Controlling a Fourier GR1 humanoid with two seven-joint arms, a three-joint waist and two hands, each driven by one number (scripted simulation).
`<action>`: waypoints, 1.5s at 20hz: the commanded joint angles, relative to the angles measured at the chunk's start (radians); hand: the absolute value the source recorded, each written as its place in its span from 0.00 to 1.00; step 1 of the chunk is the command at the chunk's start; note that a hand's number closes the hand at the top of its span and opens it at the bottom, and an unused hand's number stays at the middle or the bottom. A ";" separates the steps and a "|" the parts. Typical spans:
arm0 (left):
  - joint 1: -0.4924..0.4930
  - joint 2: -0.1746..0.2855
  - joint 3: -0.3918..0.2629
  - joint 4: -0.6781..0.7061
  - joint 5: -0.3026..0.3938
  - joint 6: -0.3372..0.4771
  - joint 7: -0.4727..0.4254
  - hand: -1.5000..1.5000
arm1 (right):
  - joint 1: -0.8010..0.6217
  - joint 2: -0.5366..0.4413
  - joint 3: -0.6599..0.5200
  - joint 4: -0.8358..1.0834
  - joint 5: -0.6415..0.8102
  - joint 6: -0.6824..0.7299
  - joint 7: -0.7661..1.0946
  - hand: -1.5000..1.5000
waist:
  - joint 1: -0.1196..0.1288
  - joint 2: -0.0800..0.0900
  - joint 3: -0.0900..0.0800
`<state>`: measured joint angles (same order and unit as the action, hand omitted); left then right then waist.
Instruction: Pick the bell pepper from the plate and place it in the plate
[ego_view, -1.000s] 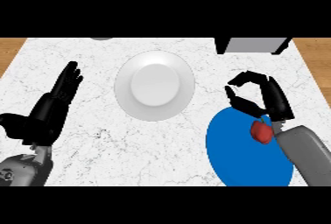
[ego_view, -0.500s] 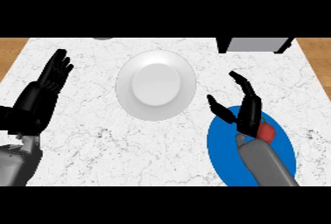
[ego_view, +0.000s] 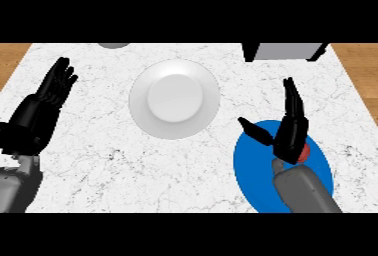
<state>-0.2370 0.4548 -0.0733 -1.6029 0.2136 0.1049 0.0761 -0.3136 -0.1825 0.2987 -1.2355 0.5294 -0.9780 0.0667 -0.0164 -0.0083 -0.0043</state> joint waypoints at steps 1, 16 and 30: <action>0.019 -0.007 -0.004 0.002 -0.017 0.014 0.002 0.50 | 0.059 -0.035 0.023 0.000 0.154 0.082 0.234 0.00 | -0.026 -0.010 -0.005; 0.009 -0.020 0.013 0.000 -0.001 -0.005 -0.001 0.50 | -0.051 -0.164 0.069 -0.291 0.200 0.926 1.090 0.00 | -0.010 -0.004 0.001; -0.033 -0.040 0.020 -0.005 -0.042 -0.025 0.023 0.50 | 0.032 -0.143 -0.010 -0.346 0.261 1.093 1.250 0.00 | 0.012 0.007 0.004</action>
<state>-0.2619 0.4345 -0.0373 -1.5947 0.1966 0.0664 0.0874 -0.2832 -0.3502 0.3096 -1.5874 0.7792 0.0441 1.1480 -0.0086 -0.0027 -0.0013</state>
